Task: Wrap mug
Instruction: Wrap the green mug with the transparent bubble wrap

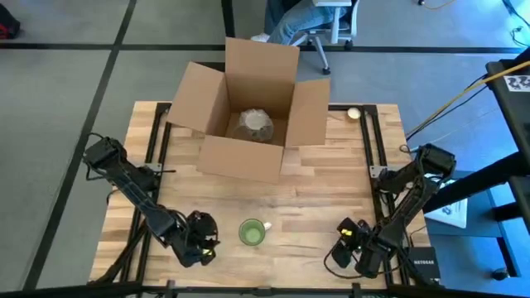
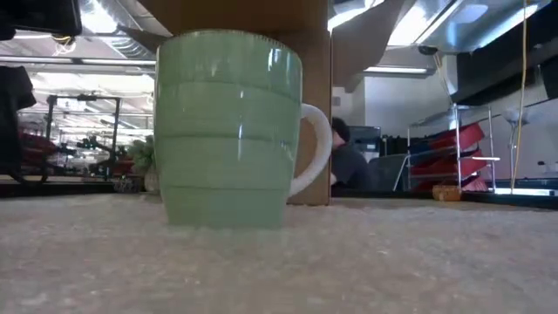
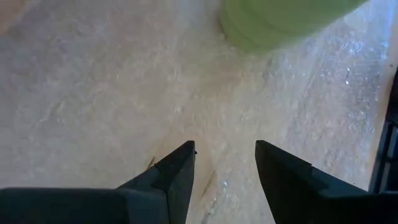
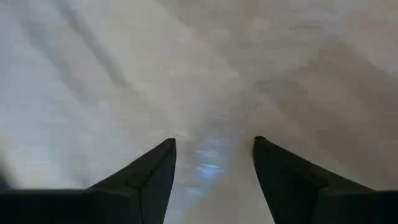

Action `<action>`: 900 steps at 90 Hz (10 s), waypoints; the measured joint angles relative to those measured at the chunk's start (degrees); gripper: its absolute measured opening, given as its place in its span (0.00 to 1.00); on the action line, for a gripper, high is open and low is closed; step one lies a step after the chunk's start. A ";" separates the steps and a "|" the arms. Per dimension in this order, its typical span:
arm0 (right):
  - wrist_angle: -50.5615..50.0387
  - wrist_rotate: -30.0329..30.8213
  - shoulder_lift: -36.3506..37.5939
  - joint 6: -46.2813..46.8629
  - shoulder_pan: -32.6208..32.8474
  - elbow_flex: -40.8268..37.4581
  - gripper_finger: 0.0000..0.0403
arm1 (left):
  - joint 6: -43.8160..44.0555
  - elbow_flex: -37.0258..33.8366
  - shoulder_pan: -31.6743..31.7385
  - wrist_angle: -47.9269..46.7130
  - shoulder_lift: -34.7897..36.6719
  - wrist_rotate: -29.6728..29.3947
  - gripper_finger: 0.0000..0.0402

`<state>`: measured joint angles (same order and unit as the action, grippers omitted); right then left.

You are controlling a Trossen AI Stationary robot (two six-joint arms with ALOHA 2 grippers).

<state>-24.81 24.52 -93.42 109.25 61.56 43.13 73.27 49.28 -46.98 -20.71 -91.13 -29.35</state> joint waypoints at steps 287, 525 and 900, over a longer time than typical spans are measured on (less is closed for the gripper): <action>17.53 -12.09 -14.64 -91.96 -35.34 33.10 0.17 | -20.77 11.89 9.85 3.63 -5.84 -4.25 0.38; -17.16 -10.27 -22.91 -84.79 -29.26 51.98 0.02 | -23.04 11.80 8.15 10.60 -7.26 -6.79 0.38; 4.38 -10.58 -21.34 -88.11 -34.21 41.42 0.02 | -34.40 4.55 12.43 6.64 -6.55 -17.38 0.38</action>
<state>-20.43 13.93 -114.76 21.15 27.35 84.55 38.87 53.82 -34.54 -14.07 -97.69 -46.73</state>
